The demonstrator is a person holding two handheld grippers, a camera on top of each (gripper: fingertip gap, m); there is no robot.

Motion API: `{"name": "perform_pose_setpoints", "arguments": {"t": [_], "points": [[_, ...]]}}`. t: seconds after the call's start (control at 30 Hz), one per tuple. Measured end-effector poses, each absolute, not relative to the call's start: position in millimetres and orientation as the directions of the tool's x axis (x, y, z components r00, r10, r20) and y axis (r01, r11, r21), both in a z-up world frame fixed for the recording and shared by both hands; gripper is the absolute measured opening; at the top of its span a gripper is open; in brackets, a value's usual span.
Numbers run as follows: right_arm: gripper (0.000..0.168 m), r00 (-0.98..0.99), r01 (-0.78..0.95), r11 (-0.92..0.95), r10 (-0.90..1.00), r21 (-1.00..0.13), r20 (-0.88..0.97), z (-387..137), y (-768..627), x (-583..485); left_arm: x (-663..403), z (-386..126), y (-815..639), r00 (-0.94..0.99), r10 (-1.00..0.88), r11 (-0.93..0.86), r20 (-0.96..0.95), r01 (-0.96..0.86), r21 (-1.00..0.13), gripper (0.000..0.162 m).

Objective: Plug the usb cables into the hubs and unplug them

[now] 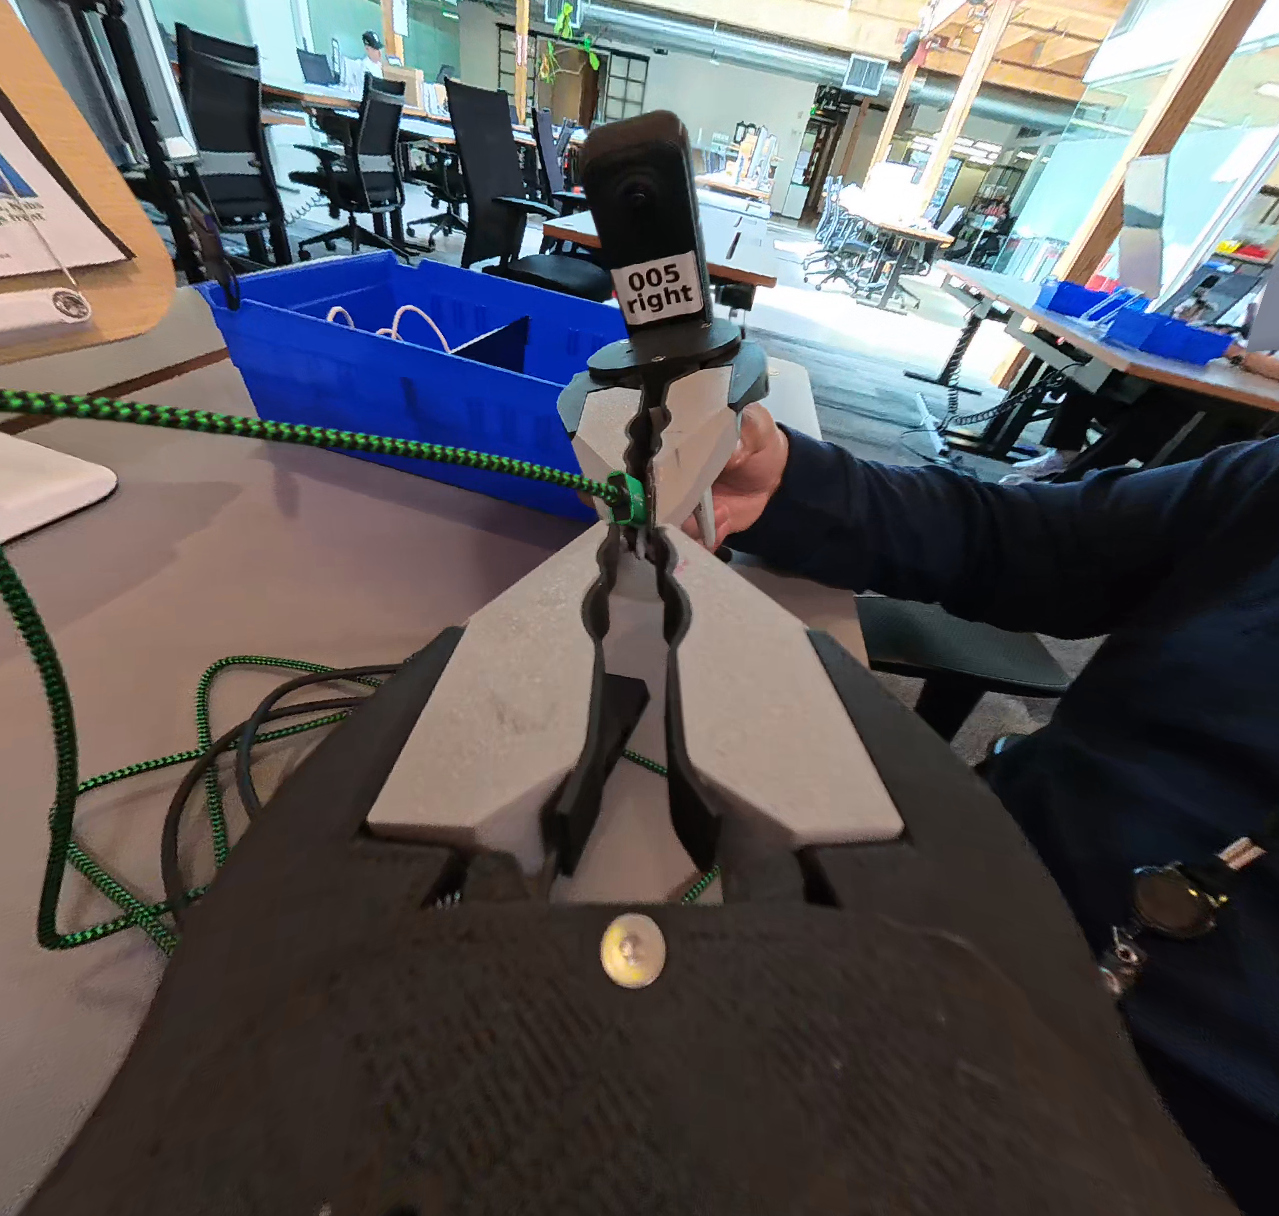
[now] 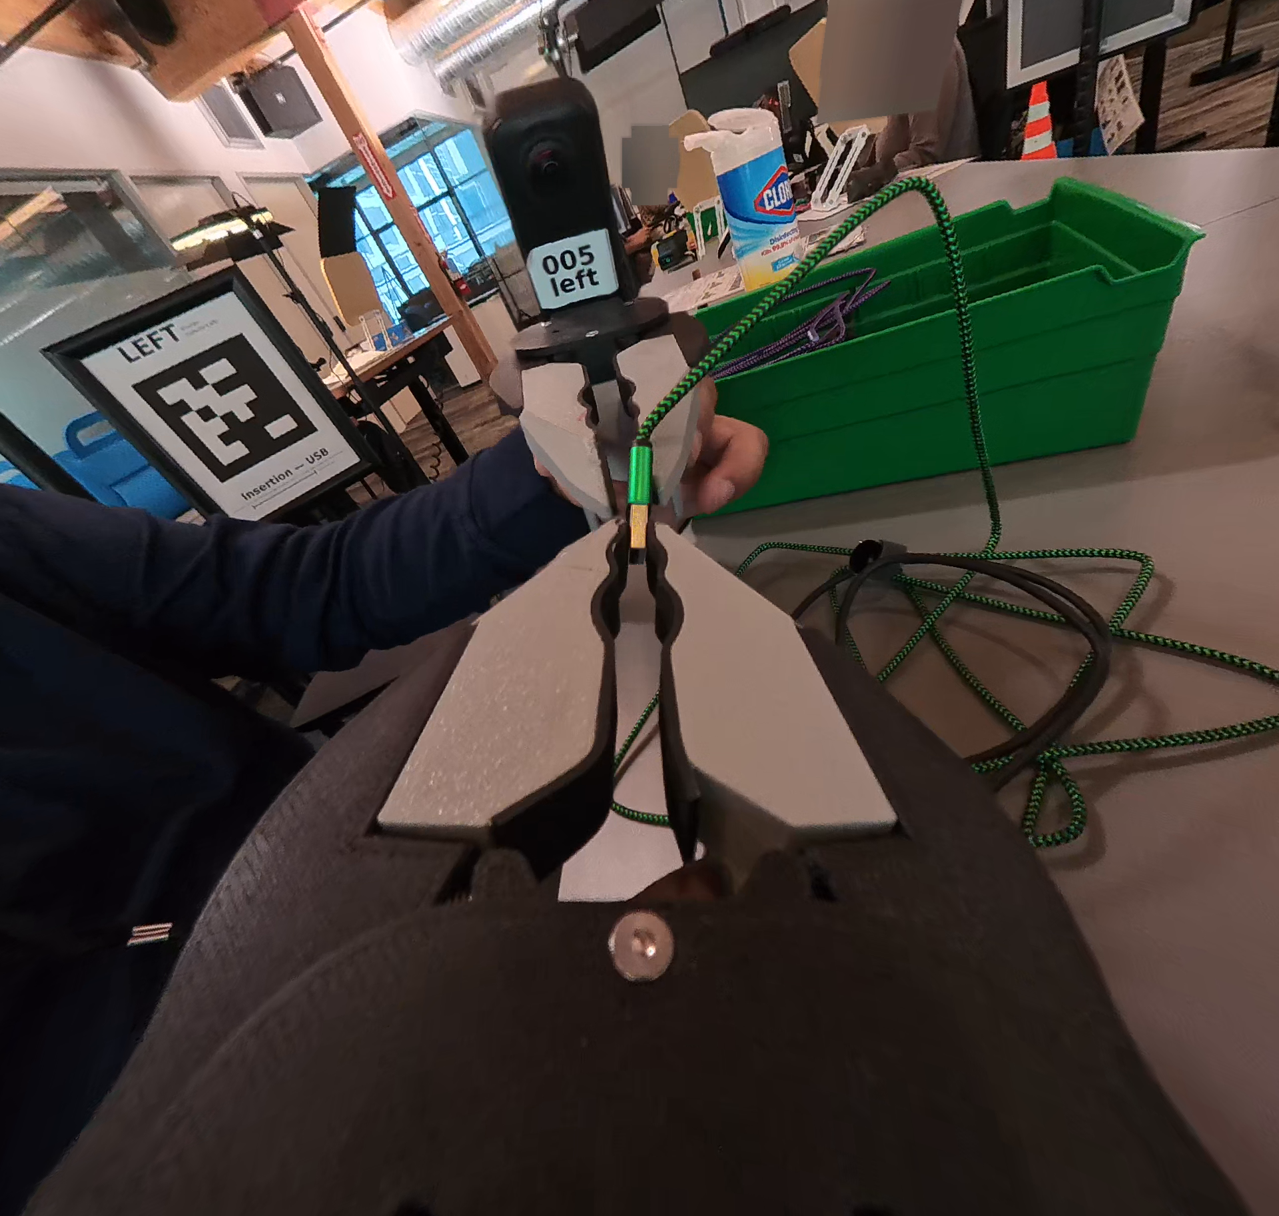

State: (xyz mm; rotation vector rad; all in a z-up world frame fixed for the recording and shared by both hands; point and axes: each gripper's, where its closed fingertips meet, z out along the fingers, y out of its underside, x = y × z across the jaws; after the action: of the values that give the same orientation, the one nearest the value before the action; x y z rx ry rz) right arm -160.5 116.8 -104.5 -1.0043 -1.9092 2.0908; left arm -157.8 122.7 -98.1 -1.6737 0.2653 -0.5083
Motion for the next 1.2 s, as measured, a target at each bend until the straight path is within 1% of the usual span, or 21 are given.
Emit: {"name": "perform_pose_setpoints", "arguments": {"t": [0.1,0.17,0.27,0.37,0.43,0.47,0.57,0.73,0.8,0.9,0.97,1.0,1.07,1.2], "points": [[0.002,-0.769,0.326,-0.169,0.525,-0.93,-0.365,-106.5,115.6,-160.4,-165.5,-96.1,122.8,0.879,-0.427,-0.155,0.211,0.159,-0.975,0.009],[0.002,-0.769,0.321,-0.163,0.531,-0.933,-0.357,-106.8,114.2,-161.0,-164.8,-94.5,122.0,0.873,-0.431,-0.148,0.227,0.18,-0.973,0.007],[0.002,-0.756,0.335,-0.152,0.545,-0.93,-0.362,-111.4,110.9,-163.7,-163.0,-98.7,125.3,0.885,-0.413,-0.162,0.214,0.16,-0.974,0.008],[0.006,-0.739,0.346,-0.119,0.577,-0.931,-0.348,-119.6,110.6,-167.5,-162.5,-106.0,126.9,0.894,-0.408,-0.219,0.185,0.1,-0.971,0.005],[0.017,-0.734,0.352,-0.09,0.592,-0.932,-0.334,-124.0,112.7,-168.2,-166.8,-113.1,125.8,0.9,-0.397,-0.306,0.179,0.054,-0.95,0.004],[0.019,-0.729,0.348,-0.081,0.603,-0.934,-0.324,-123.9,115.0,-168.6,-171.2,-115.5,124.7,0.908,-0.382,-0.347,0.17,0.03,-0.938,0.004],[0.018,-0.723,0.292,-0.085,0.633,-0.953,-0.278,-114.8,122.5,-169.3,-175.7,-118.4,119.6,0.915,-0.374,-0.447,0.151,-0.035,-0.894,0.004],[0.022,-0.734,0.259,-0.104,0.625,-0.96,-0.265,-108.0,117.4,-169.0,-164.7,-121.1,117.4,0.905,-0.414,-0.509,0.096,-0.142,-0.849,0.005],[0.02,-0.717,0.235,-0.129,0.646,-0.964,-0.261,-104.0,119.2,-173.2,-160.3,-127.8,116.8,0.901,-0.426,-0.538,0.085,-0.176,-0.825,0.004],[0.022,-0.728,0.265,-0.158,0.614,-0.951,-0.305,-103.8,115.2,-171.9,-156.3,-132.5,120.0,0.904,-0.423,-0.546,0.064,-0.199,-0.814,0.004],[0.016,-0.731,0.282,-0.165,0.601,-0.945,-0.322,-105.7,113.2,-172.3,-152.5,-133.7,121.6,0.901,-0.428,-0.552,0.072,-0.197,-0.81,0.005],[0.007,-0.721,0.272,-0.17,0.616,-0.947,-0.318,-105.6,115.2,-175.1,-151.7,-135.4,122.5,0.901,-0.428,-0.558,0.069,-0.203,-0.805,0.004],[0.005,-0.703,0.248,-0.175,0.644,-0.953,-0.301,-105.8,119.6,-179.1,-152.7,-137.3,126.0,0.91,-0.411,-0.565,0.062,-0.201,-0.8,0.005],[0.003,-0.717,0.269,-0.204,0.611,-0.941,-0.337,-103.4,120.9,-175.9,-149.4,-134.9,128.5,0.909,-0.409,-0.549,0.078,-0.177,-0.817,0.004]]}}
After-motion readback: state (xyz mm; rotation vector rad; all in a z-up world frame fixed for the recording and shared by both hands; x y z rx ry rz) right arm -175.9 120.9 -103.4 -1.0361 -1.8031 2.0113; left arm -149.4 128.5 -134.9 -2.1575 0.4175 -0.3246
